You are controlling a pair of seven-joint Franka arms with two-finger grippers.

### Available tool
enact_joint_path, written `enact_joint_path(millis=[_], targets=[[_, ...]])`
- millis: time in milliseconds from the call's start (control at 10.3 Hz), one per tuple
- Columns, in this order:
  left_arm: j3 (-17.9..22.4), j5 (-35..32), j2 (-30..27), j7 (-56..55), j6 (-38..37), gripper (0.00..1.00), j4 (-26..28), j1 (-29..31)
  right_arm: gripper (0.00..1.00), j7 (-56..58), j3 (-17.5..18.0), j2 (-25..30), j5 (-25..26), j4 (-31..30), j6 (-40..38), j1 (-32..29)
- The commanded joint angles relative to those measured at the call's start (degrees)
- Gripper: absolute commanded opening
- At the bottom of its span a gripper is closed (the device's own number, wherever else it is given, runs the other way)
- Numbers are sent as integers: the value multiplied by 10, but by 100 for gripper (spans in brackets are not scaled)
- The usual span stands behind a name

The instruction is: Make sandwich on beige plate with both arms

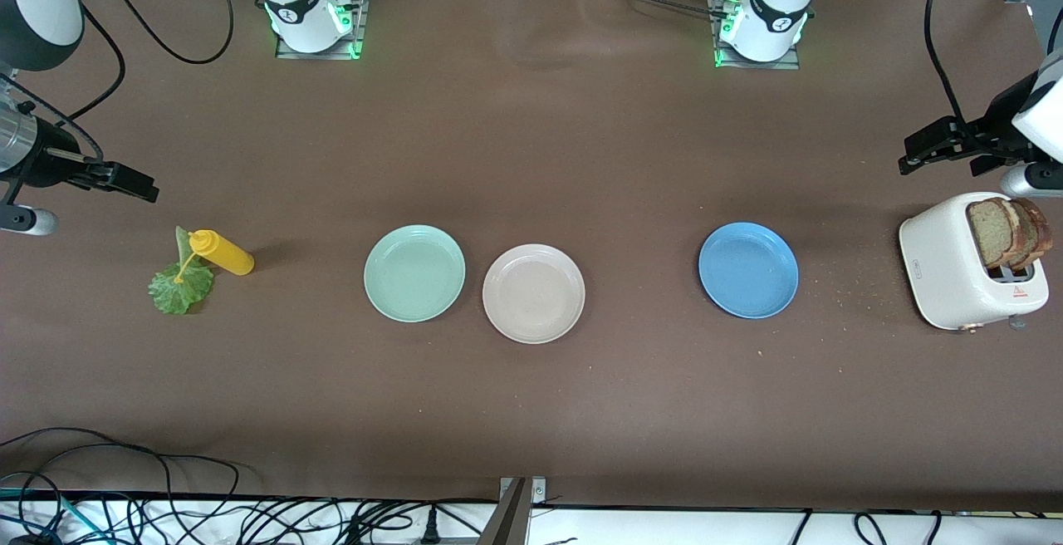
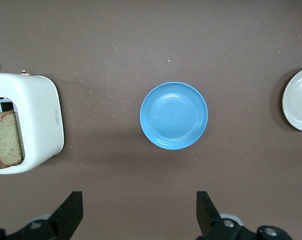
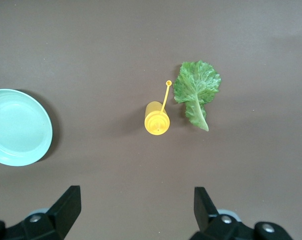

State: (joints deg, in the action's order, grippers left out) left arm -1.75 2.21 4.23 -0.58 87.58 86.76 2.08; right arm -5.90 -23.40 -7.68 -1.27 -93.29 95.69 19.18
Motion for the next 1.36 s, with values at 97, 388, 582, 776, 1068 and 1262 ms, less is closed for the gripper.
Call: enact_joint_path(millis=[97,388,582,776,1068,1262], targets=[[1,-6,9,13,-12,100,-19,-2,100,7,-2,4,-2,1,2,2],[1,-6,9,13,-12,100,-19,-2,100,7,-2,3,-12,1,6,2],[1,-6,9,13,-12,100,-19,-2,100,6,-2,1,-29,1,7,-3],[1,-6,9,13,-12,100,-19,-1,100,5,-2,0,-30,1,5,-2],[1,-6,9,14,-12,100,-19,-1,100,5,-2,0,-30,1,2,-2],[1,-6,9,14,-12,100,-19,-1,100,6,-2,0,-30,1,2,-2]])
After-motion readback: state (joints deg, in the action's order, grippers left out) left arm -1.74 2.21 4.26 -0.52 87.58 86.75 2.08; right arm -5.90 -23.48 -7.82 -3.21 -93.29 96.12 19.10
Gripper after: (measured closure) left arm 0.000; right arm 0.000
